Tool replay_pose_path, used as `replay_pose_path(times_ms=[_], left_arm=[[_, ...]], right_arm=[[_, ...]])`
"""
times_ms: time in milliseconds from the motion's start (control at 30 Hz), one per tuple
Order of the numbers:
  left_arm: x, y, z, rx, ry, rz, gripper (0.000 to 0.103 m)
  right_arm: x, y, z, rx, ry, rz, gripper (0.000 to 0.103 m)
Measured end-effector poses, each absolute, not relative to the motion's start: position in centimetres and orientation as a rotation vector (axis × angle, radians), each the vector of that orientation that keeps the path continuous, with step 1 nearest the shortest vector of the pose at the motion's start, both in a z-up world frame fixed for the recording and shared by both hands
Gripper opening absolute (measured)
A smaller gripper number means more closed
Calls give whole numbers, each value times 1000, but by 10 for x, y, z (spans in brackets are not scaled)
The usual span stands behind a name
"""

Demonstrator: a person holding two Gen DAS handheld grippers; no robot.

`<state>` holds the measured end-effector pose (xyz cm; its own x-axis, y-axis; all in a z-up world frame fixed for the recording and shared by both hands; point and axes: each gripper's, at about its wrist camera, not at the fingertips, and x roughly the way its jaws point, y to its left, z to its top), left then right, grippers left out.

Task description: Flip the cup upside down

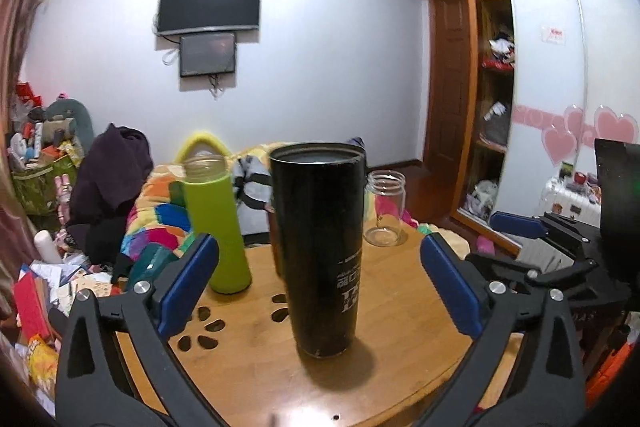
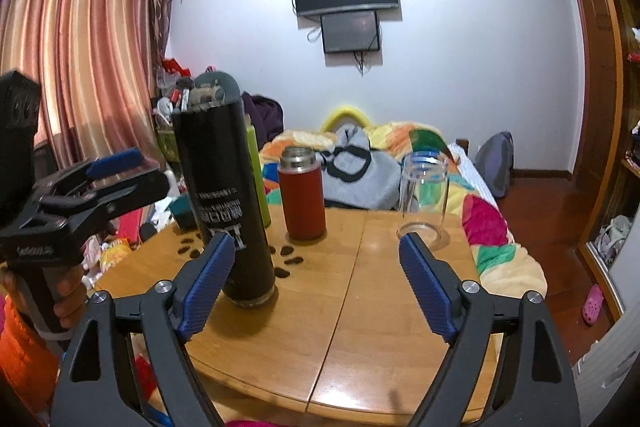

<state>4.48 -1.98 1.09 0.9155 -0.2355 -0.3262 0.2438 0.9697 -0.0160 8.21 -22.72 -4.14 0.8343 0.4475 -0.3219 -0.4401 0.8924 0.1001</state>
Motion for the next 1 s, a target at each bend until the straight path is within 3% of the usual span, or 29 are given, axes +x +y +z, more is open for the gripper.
replay_pose_path(times_ms=[167, 333, 1000], left_arm=[[27, -12, 8, 4, 311, -180, 103], [16, -7, 2, -12, 304, -121, 103], [-15, -25, 0, 37, 219, -71, 103]], right_arm=[[67, -225, -29, 22, 291, 470, 87], [45, -219, -22, 6, 215, 455, 102], [26, -216, -22, 43, 211, 406, 103]])
